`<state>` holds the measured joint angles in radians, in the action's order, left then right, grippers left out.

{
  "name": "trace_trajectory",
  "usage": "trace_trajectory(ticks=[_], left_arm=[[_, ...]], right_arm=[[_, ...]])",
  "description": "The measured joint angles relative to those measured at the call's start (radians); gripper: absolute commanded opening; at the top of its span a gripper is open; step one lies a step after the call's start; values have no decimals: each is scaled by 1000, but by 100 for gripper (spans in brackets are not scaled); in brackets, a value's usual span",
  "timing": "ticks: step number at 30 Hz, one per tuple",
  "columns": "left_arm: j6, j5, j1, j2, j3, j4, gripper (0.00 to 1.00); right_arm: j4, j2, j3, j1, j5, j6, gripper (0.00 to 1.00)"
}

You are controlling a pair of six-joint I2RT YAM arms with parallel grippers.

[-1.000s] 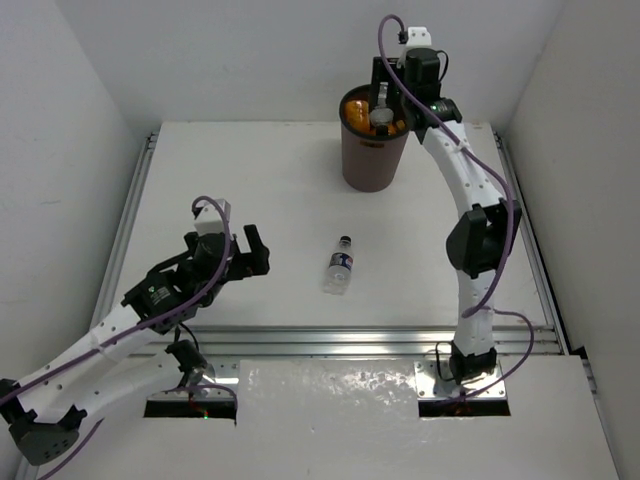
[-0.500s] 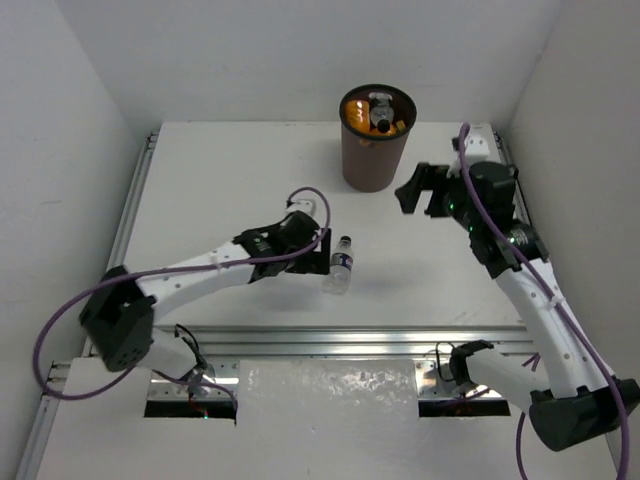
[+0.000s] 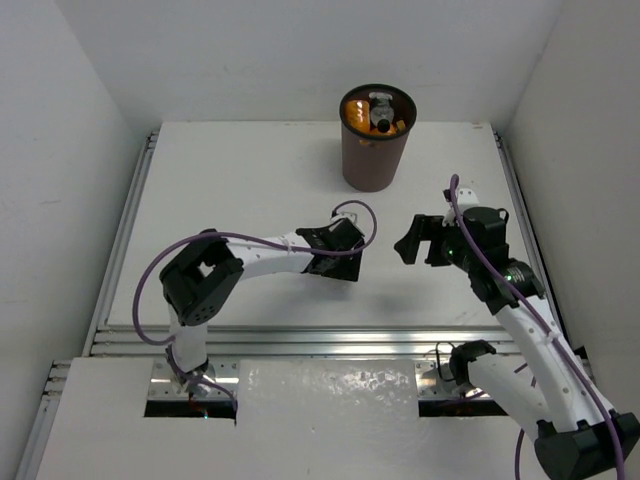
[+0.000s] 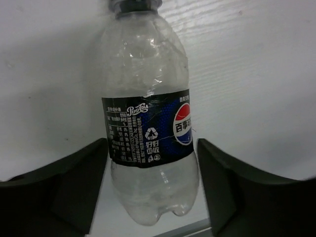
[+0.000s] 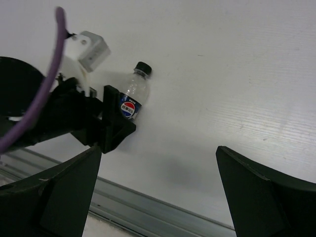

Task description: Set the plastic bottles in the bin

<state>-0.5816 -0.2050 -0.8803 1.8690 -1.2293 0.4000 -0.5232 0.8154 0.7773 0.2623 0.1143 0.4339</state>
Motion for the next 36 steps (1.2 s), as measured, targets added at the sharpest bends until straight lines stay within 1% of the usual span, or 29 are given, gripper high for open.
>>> trace_trajectory(ticks=[1, 2, 3, 4, 6, 7, 9, 10, 14, 15, 17, 20, 22, 24, 25, 26, 28, 29, 30, 31, 32, 33, 34, 35, 36], left_arm=[[-1, 0, -3, 14, 0, 3, 56], [-3, 1, -6, 28, 0, 6, 44], [-6, 0, -9, 37, 0, 6, 29], [-7, 0, -10, 36, -3, 5, 12], [-4, -3, -11, 28, 3, -10, 2], [-4, -6, -14, 11, 23, -24, 0], [-2, -11, -18, -43, 79, -41, 0], [5, -3, -22, -91, 132, -83, 0], [46, 97, -29, -399, 379, -272, 0], [61, 137, -30, -477, 427, -333, 0], [82, 213, -31, -581, 481, -449, 0], [104, 330, -31, -636, 514, -607, 0], [106, 397, -31, -643, 541, -689, 0], [105, 446, -31, -644, 565, -737, 0], [102, 469, -31, -643, 574, -753, 4], [99, 489, -31, -643, 578, -766, 9], [87, 529, -31, -643, 582, -801, 12], [82, 547, -31, -643, 582, -821, 14], [79, 560, -31, -643, 582, -837, 23], [74, 560, -31, -645, 582, -835, 33], [72, 554, -30, -645, 582, -834, 47], [68, 542, -30, -645, 581, -830, 78], [63, 540, -30, -647, 581, -829, 89], [67, 524, -31, -652, 572, -810, 95], [67, 504, -31, -655, 564, -789, 97]], right_arm=[[8, -10, -9, 0, 9, 5, 99], [19, -17, -20, 0, 21, 12, 99], [30, -21, -32, 0, 36, 19, 99], [41, -22, -45, 0, 53, 29, 99], [72, -24, -76, 0, 94, 52, 99], [93, -26, -95, 0, 117, 68, 99], [159, -41, -146, 0, 172, 107, 99], [189, -49, -170, 0, 204, 134, 99], [336, -55, -237, 0, 337, 253, 99], [396, -57, -257, 0, 373, 289, 99], [512, -57, -296, 0, 445, 369, 99], [656, -45, -330, 4, 529, 472, 99], [712, -33, -331, 22, 551, 507, 99], [749, -21, -330, 55, 560, 520, 99], [762, -11, -329, 77, 564, 521, 94], [770, 1, -327, 101, 567, 520, 86], [779, 30, -321, 145, 571, 515, 64], [782, 45, -317, 161, 576, 514, 44], [787, 60, -315, 174, 581, 509, 21], [793, 68, -315, 177, 583, 510, 4], [792, 72, -315, 178, 579, 514, 0], [791, 72, -315, 179, 570, 511, 0], [790, 71, -315, 179, 560, 507, 0], [784, 68, -313, 179, 557, 504, 0], [768, 63, -309, 179, 542, 491, 0]])
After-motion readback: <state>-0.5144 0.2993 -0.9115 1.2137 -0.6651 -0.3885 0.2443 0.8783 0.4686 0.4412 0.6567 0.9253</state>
